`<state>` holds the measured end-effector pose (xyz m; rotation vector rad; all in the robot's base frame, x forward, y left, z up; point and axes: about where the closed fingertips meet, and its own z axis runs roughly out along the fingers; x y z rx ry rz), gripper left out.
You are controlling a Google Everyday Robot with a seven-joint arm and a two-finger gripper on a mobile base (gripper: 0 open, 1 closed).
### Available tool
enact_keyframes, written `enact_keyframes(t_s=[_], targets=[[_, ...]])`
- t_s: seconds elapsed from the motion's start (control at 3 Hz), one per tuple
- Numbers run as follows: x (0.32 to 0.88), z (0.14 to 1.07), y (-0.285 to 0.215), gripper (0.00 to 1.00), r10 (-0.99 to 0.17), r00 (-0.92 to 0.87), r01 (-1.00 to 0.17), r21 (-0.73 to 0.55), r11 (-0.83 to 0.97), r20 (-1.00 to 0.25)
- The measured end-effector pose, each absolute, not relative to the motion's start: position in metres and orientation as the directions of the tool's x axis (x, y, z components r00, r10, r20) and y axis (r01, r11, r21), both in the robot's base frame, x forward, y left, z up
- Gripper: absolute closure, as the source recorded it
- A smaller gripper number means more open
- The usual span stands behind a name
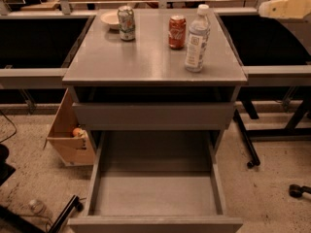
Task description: Pick blue plastic bottle from middle drawer and place on counter
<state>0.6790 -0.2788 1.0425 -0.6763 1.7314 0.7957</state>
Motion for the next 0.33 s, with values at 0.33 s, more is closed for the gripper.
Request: enact_keyframes(t_s=[0.33], targets=[[0.6323,1.0779,-0.2783,0.0,-0.183,-0.24,-0.786,0.08,0.613,-0.953]])
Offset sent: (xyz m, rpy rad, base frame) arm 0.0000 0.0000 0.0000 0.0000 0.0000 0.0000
